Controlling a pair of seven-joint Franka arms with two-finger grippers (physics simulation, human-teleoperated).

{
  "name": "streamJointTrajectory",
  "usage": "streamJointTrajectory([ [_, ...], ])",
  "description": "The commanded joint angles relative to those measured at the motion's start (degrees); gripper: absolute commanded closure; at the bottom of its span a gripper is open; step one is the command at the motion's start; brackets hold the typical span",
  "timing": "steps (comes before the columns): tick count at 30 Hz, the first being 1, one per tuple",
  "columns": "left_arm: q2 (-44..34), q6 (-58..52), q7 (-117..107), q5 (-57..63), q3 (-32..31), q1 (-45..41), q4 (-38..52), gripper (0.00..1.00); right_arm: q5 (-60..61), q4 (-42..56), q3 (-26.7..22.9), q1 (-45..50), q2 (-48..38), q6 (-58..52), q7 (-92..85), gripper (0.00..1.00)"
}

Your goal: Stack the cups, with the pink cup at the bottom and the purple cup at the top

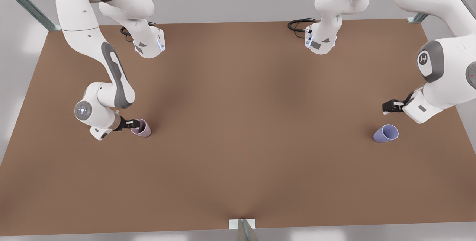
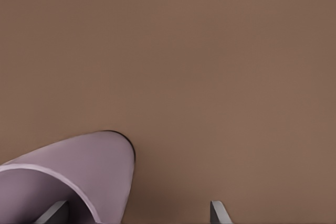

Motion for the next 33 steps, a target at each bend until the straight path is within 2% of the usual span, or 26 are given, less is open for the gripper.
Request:
streamJointTrajectory([
  [1, 0.1, -0.2, 0.6, 0.0, 0.5, 0.0, 0.0, 0.0, 0.1, -0.3, 0.0, 0.6, 0.2, 2.7, -1.9, 0.0],
  [2, 0.2, -0.6, 0.6, 0.0, 0.6, 0.0, 0.0, 0.0, 0.1, -0.3, 0.0, 0.7, 0.2, 2.7, -1.9, 0.01],
  [3, 0.2, -1.2, 0.5, 0.0, 0.6, 0.0, 0.0, 0.0, 0.1, -0.3, 0.0, 1.3, 0.3, 2.7, -1.9, 0.11],
  [5, 0.2, -1.5, 0.5, 0.0, 0.7, 0.0, 0.0, 0.0, 0.1, -0.3, 0.0, 1.5, 0.4, 2.6, -1.8, 0.24],
  [9, 0.2, -1.8, 0.5, 0.0, 0.7, 0.0, 0.0, 0.0, 0.1, 0.0, 0.0, 2.3, 0.7, 2.0, -1.6, 0.36],
  [11, 0.2, -1.8, 0.5, 0.0, 0.7, 0.0, 0.0, 0.0, 0.1, -0.1, 0.0, 2.3, 0.7, 1.9, -2.0, 0.63],
  [12, 0.2, -1.8, 0.5, 0.0, 0.7, 0.0, 0.0, 0.0, 0.1, -0.1, 0.0, 2.3, 0.7, 1.9, -3.3, 0.74],
  [13, 0.2, -1.8, 0.5, 0.0, 0.7, 0.0, 0.0, 0.0, 0.1, 0.0, 0.0, 2.2, 0.9, 2.0, -3.9, 0.78],
  [19, 0.3, -2.8, 0.5, 0.0, 1.0, 0.0, 0.0, 0.0, 0.1, 0.3, 0.1, 2.3, -0.2, 1.5, -3.5, 0.79],
  [21, 0.4, -2.6, 0.6, 0.0, 1.0, 0.1, 0.0, 0.0, 0.2, 4.7, 1.0, 2.4, -2.6, -6.9, -1.7, 0.79],
  [23, 0.8, -2.4, 0.9, -0.1, 1.3, 0.2, -0.1, 0.0, 0.3, 5.8, 2.3, 4.6, -3.4, -7.2, 5.1, 0.79],
  [25, 0.8, -2.6, 0.9, -0.3, 1.3, 0.2, -0.1, 0.0, 0.3, 11.7, 3.3, 8.5, -1.8, -10.4, 13.2, 0.79],
  [28, 0.8, -2.8, 0.9, -0.3, 1.3, 0.2, -0.1, 0.0, 0.4, 23.9, 4.1, 21.3, 4.4, -13.6, 36.0, 0.79],
  [31, 0.9, -2.5, 1.0, -0.3, 1.4, 0.2, -0.1, 0.0, 0.5, 45.0, 4.1, 29.6, 16.8, -20.5, 55.3, 0.79],
  [33, 1.2, -2.4, 1.0, -0.3, 1.4, 0.3, 0.0, 0.0, 0.5, 57.7, 4.4, 32.4, 26.2, -21.0, 62.3, 0.79],
])
